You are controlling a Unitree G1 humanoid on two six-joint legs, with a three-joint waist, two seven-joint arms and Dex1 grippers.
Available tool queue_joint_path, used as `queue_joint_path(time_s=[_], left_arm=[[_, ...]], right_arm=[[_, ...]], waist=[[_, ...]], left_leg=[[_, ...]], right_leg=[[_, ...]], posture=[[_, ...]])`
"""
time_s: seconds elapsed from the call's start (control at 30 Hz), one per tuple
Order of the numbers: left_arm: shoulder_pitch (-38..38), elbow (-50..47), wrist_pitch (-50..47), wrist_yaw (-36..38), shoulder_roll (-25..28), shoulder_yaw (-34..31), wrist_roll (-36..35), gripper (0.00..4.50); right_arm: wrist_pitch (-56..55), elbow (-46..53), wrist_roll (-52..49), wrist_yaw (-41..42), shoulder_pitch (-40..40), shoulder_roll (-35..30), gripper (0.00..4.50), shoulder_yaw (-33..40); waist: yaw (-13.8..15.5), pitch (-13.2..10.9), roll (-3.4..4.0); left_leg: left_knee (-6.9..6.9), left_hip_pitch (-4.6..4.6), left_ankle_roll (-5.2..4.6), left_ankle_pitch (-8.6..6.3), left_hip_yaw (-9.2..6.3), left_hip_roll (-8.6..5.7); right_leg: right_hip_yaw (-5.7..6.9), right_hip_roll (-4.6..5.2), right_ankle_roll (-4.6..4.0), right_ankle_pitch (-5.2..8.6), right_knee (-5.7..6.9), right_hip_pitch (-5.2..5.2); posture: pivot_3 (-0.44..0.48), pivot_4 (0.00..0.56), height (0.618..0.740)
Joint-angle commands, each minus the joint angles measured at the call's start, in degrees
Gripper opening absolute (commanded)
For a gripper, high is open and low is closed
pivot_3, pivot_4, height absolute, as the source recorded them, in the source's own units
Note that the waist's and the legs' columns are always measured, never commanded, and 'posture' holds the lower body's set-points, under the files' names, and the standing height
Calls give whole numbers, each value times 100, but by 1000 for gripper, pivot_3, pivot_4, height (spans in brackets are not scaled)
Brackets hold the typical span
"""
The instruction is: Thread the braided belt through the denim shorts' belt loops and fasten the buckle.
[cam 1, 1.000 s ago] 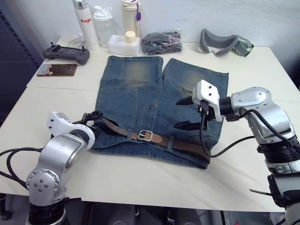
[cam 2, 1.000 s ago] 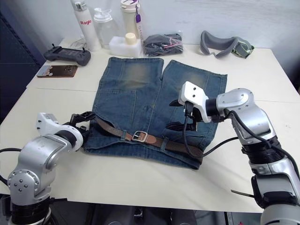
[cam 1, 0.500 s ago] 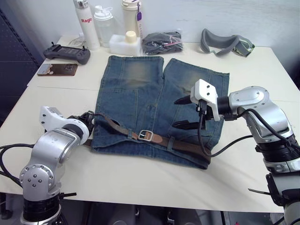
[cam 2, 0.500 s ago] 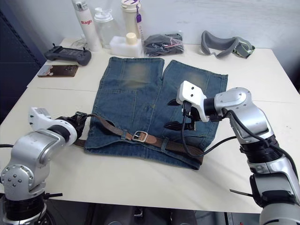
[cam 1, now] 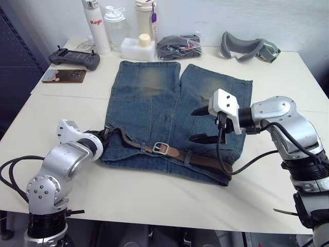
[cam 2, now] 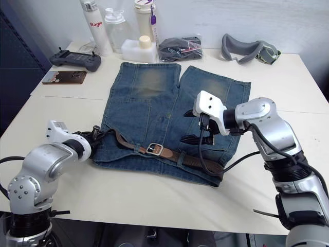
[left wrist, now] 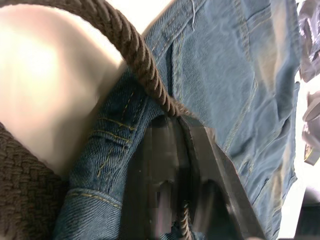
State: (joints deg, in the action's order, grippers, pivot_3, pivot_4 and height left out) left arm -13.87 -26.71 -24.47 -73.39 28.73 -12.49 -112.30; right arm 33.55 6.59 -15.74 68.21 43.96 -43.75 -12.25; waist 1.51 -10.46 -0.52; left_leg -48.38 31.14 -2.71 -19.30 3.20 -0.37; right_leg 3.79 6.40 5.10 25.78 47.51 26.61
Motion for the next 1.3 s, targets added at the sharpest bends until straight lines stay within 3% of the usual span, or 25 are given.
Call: queue_joint_path(time_s=[0.03, 0.17, 0.47, 0.6, 0.83, 1.03, 1.3], left_arm=[[-301, -284, 48, -209, -103, -115, -70, 2464], [-541, -209, 99, -381, -200, -130, -70, 4279], [-657, 153, 226, -409, -273, -31, 0, 4279], [-612, 242, 108, -275, -149, -39, 48, 3160], [-285, 311, -661, 266, 27, -14, -70, 86], [55, 89, -1078, 509, -55, -16, -70, 27], [-37, 121, -1202, 728, -383, 415, -70, 27]], right_arm=[[-5, 247, -74, -41, 7, -83, 4500, 214], [1, 253, -79, -74, 6, -66, 4500, 198], [36, 312, -83, -135, 0, -102, 4500, 217], [65, 355, -94, -166, -41, -133, 4500, 244], [72, 393, -111, -203, -68, -147, 4500, 256], [61, 392, -143, -209, -54, -117, 4500, 254], [211, 721, -307, -329, -168, -52, 4500, 254]], waist=[[5, -1, -1], [2, -1, -2], [-4, -3, -5], [-3, -4, -7], [-7, -5, -8], [7, -4, -7], [20, -4, -8]], left_leg=[[0, 0, 1, 2, 0, 0], [1, 0, 3, 4, -2, 0], [26, -3, 6, 27, -3, -3], [26, -3, 7, 29, -4, -4], [30, -4, 7, 29, -6, -5], [31, -4, 9, 30, -8, -5], [31, -4, 8, 30, -12, -16]], right_leg=[[1, 0, 0, 0, 1, 0], [4, 0, 0, 0, 2, -1], [9, 0, 0, 0, -2, 2], [9, 0, 0, -1, -1, 1], [9, 0, -1, -1, -3, 1], [10, 2, -1, -1, -5, 0], [13, 13, -1, -2, -8, -3]], posture=[[0, 150, 656], [0, 150, 656], [0, 150, 656], [0, 150, 656], [0, 150, 656], [0, 150, 656], [0, 150, 656]])
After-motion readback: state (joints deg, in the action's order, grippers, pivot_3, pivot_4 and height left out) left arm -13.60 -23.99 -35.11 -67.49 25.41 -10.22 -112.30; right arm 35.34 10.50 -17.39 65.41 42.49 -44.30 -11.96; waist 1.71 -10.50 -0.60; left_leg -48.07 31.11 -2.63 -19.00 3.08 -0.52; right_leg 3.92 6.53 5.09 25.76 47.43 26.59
